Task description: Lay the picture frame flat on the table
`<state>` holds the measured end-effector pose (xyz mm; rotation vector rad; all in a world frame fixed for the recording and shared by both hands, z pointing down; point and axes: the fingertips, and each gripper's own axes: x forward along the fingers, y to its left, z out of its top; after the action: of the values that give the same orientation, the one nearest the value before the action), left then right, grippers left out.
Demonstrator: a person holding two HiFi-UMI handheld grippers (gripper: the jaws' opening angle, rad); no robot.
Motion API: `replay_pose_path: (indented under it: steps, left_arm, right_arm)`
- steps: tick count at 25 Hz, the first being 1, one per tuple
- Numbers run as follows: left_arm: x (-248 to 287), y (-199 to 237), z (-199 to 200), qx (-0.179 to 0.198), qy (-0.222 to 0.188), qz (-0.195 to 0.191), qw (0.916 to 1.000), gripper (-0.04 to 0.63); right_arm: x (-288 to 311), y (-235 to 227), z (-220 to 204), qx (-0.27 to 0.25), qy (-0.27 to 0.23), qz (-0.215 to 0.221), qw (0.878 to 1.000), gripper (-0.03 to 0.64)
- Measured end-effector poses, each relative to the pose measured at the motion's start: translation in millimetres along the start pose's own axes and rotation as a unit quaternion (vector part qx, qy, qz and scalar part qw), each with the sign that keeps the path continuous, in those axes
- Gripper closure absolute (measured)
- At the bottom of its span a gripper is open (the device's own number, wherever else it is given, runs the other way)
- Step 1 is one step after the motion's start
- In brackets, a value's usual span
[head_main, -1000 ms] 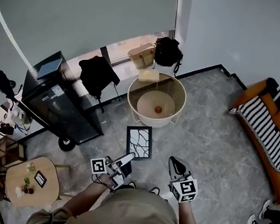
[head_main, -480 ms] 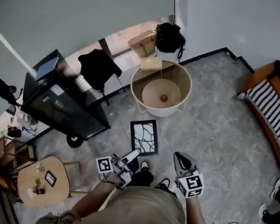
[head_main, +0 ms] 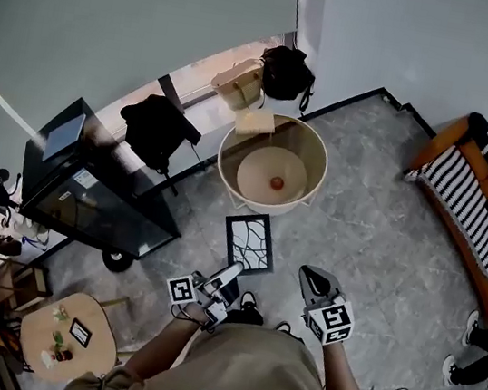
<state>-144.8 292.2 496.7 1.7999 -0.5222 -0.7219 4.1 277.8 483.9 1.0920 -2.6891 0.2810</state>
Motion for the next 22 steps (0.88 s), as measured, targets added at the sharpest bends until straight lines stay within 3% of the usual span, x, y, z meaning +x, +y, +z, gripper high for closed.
replay_pose_path:
  steps: [7,14,22]
  left_arm:
    - [13,29,39,-0.011,0.034,-0.007,0.9993,0.525]
    - [22,49,70,-0.029,0.025,0.006,0.9993,0.526]
    - [84,68,106,-0.039,0.017,0.012,0.999,0.526]
  right_arm:
    - [38,-19,18,0.014,-0.023,-0.049,0.998,0.609]
    - [63,-45,20,0.04,-0.012,-0.063,0.997,0.609]
    - [101,-112,28,0.045,-0.025,-0.08,0.995,0.609]
